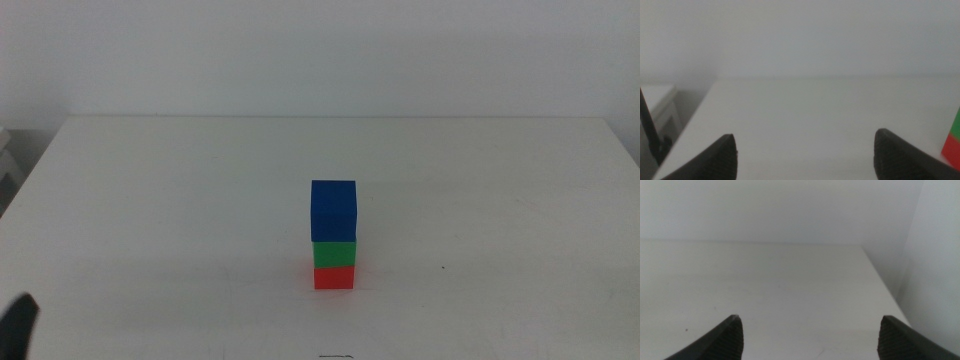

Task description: Stack red cubes first, then green, then blue cubes in a specific spot.

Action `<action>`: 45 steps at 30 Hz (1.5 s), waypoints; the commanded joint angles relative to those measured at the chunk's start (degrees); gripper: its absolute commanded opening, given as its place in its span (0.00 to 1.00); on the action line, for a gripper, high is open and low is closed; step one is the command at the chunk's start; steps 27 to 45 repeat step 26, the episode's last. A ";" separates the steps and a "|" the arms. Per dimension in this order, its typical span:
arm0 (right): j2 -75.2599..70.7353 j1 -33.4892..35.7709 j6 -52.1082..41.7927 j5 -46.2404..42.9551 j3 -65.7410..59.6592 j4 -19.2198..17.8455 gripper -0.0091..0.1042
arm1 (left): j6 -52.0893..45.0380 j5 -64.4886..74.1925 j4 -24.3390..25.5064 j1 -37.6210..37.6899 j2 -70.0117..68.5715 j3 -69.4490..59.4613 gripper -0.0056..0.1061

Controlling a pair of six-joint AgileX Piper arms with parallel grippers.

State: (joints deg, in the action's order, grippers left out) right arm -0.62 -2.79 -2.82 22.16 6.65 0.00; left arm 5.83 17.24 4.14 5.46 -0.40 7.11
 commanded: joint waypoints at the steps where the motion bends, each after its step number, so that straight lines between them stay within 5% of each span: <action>1: -1.19 -0.41 -0.74 -7.57 -0.39 0.00 0.73 | 0.04 -4.96 -0.41 -0.02 -1.65 -1.05 0.89; 12: -1.19 -0.41 -0.74 -17.45 -6.48 0.00 0.73 | 0.04 -7.09 -0.41 -0.02 -1.52 -6.05 0.89; 45: -1.19 -0.41 -0.74 -15.43 -7.30 0.33 0.73 | 0.04 -5.94 -0.40 -0.02 -1.52 -8.61 0.89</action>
